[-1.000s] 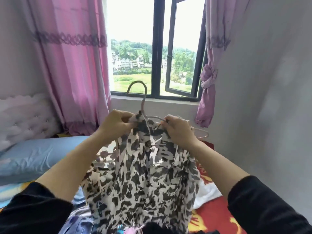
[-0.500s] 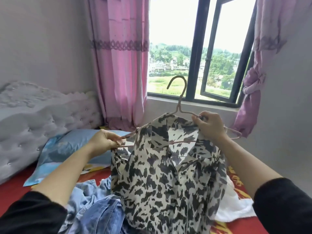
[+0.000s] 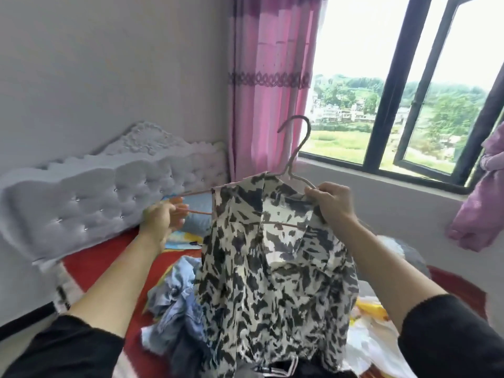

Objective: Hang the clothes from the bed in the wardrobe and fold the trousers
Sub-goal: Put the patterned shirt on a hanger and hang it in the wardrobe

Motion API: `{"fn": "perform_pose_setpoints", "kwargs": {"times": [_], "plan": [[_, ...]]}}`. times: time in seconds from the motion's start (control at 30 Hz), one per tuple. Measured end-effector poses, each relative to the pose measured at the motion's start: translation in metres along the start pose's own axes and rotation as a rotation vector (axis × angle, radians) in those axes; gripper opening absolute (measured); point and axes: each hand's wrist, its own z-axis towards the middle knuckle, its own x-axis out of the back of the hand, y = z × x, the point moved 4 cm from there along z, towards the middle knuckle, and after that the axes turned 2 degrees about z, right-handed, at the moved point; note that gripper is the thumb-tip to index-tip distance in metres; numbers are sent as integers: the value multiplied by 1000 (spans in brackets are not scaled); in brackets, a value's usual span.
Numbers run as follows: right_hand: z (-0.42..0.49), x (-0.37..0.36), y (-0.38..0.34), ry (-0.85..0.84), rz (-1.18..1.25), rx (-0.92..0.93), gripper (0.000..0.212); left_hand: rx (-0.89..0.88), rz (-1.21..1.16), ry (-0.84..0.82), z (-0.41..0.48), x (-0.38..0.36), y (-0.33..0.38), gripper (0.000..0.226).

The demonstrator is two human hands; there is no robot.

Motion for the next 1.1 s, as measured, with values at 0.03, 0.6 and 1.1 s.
{"fn": "perform_pose_setpoints", "kwargs": {"times": [0.03,0.6,1.1], "plan": [[-7,-10,-7,-33,-10,24,20,-51,-45,114,-10,14,7,27],[-127,-269,-184,-536,106,424,13,-428,614,274,-126,299,113,11],[-364,-571,-327,-1072,111,762,33,-303,915,606,-209,608,147,30]]}}
